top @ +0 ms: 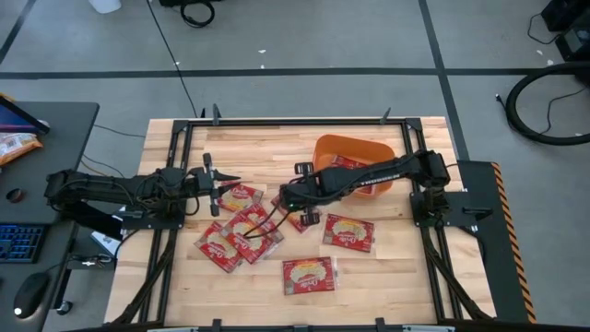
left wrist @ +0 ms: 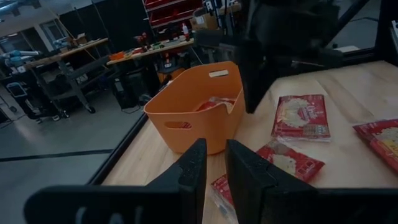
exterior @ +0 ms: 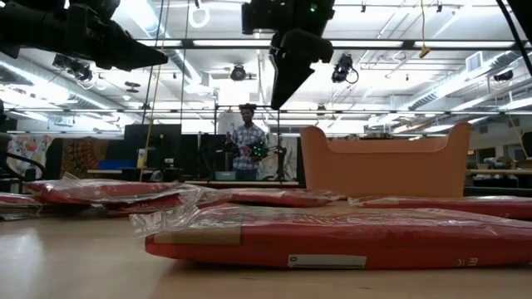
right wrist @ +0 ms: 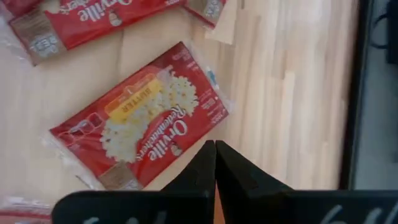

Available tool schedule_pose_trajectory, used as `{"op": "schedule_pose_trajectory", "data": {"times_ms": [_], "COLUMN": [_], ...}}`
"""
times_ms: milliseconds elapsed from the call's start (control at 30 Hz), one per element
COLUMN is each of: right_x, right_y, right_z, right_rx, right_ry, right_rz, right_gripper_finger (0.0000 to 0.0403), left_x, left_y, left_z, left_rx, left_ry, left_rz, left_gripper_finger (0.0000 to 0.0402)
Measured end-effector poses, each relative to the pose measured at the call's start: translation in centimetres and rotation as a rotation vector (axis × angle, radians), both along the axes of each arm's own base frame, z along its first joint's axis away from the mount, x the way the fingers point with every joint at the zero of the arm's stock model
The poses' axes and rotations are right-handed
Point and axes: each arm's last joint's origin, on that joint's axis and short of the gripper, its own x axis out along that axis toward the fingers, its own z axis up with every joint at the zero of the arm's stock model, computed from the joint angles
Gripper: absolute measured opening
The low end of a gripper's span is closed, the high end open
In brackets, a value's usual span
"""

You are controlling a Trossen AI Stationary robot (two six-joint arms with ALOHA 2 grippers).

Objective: Sort popcorn bags into baskets
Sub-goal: Put the popcorn bag into the orange bin

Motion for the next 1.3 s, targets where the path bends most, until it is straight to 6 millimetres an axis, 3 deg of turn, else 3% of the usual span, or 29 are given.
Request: {"op": "schedule_pose_trajectory", "data": {"times_ms": [233,467,1000,1300], "right_x": [-1.2,-2.2,-4.1,-4.7], "right_y": [1.9,4.0,4.9,4.6], "right_z": [-2.0,-5.4,-10.4,-12.1], "right_rx": [0.044,0.009,-0.011,-0.071], "right_ry": [0.108,0.138,0.157,0.141], "right_rz": [0.068,0.146,0.197,0.211], "right_gripper_finger": [0.0065,0.0085,0.0199,0.0208], "left_x": [1.0,2.8,3.7,3.7], "left_y": [0.3,1.3,2.3,2.3], "left_z": [-0.8,-1.5,-2.0,-2.0], "left_rx": [-0.031,-0.042,-0.015,0.012], "left_ry": [0.048,0.042,0.055,0.060], "left_rz": [0.095,0.171,0.221,0.217], "left_gripper_finger": [0.0064,0.0064,0.0064,0.0064]}}
